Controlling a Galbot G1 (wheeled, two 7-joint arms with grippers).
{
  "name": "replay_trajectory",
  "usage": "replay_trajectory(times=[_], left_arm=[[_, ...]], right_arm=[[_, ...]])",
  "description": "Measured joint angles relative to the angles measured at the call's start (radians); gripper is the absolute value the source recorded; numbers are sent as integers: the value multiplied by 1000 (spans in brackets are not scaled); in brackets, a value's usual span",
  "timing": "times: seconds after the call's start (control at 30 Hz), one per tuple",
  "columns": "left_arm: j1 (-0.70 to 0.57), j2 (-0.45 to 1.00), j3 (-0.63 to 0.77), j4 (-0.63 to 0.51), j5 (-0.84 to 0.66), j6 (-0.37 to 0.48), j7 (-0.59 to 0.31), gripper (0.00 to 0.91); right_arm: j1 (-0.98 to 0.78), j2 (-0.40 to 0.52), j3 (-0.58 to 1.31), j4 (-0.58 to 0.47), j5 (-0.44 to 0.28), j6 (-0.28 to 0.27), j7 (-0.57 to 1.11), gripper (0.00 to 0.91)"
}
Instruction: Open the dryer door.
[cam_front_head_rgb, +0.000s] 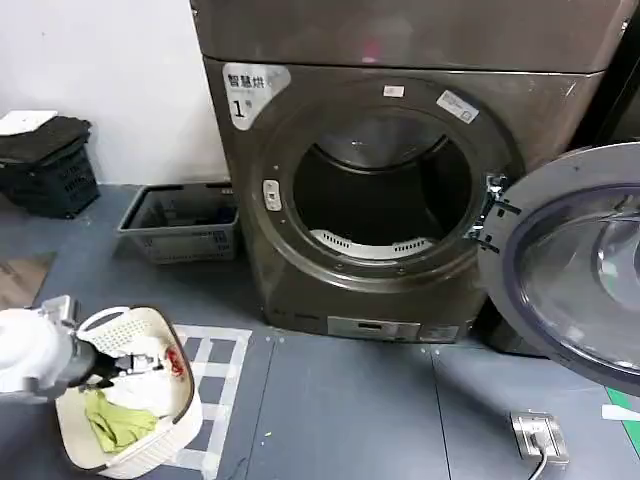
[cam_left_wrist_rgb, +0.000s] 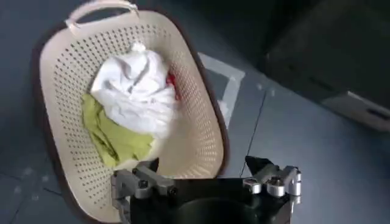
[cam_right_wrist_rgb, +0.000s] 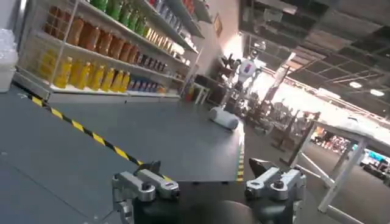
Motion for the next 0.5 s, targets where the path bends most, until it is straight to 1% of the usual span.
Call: replay_trajectory(times=[0.37, 0.5], left_arm=[[21, -18, -72, 100, 12, 0, 8, 907], [46, -25, -104, 110, 15, 0, 10, 907]], right_arm=[[-1, -3, 1, -6, 0, 0, -1, 907], [-1, -4, 1, -10, 1, 1, -1, 907]])
